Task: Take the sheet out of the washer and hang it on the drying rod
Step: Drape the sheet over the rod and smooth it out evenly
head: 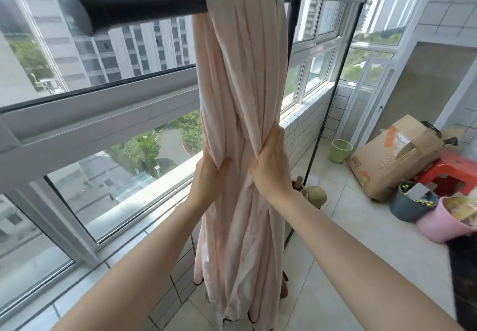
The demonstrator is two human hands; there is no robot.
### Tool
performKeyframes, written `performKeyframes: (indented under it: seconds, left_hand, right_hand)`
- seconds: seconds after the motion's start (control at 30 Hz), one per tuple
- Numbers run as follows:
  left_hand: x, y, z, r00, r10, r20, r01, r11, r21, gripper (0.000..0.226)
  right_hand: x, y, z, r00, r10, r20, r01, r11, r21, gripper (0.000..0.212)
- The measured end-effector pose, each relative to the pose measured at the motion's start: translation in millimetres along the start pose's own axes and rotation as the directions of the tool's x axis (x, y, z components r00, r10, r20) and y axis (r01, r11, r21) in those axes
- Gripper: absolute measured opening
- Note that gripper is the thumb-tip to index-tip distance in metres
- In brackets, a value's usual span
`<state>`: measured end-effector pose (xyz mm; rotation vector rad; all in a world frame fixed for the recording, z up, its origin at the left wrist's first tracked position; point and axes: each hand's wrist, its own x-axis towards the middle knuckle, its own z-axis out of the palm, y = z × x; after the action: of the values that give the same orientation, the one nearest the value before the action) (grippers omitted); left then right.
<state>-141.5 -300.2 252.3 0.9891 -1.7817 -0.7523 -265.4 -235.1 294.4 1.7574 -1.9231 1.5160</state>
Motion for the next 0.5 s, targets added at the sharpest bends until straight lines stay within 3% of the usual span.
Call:
performKeyframes:
  seconds: [0.1,0.2,0.3,0.4,0.5]
  left_hand:
    - [3.9,-8.0,-2.6,0.999,-0.04,0.008,0.04,0.999,0.023,0.058]
    - [9.6,5.7,-14.6,0.999,-0.042,-0.035,0.039,0.995,-0.087,0.044]
    - [19.2,38.2,-37.9,0.985,0.041,-0.166,-0.077,0.973,-0.216,0.036]
    - [30.7,76.2,-61.5,0.955,0.133,-0.264,-0.19,0.961,-0.203,0.021]
    - [38.9,111.1,-83.2,0.916,0.236,-0.324,-0.304,0.936,-0.178,0.011]
  right_hand:
    - [-0.9,2.3,-3.5,1.0,0.011,0.004,-0.011,0.999,0.039,0.066]
    - [0.7,0.1,-11.9,1.0,0.018,-0.013,-0.017,0.997,0.081,0.07]
    - [9.4,-14.6,-26.4,0.997,-0.026,-0.067,0.033,0.994,0.106,0.078]
    - [24.3,-40.6,-40.7,0.981,-0.124,-0.152,0.135,0.989,0.066,0.082]
    - [38.2,-67.1,-51.4,0.936,-0.257,-0.242,0.265,0.964,-0.001,0.071]
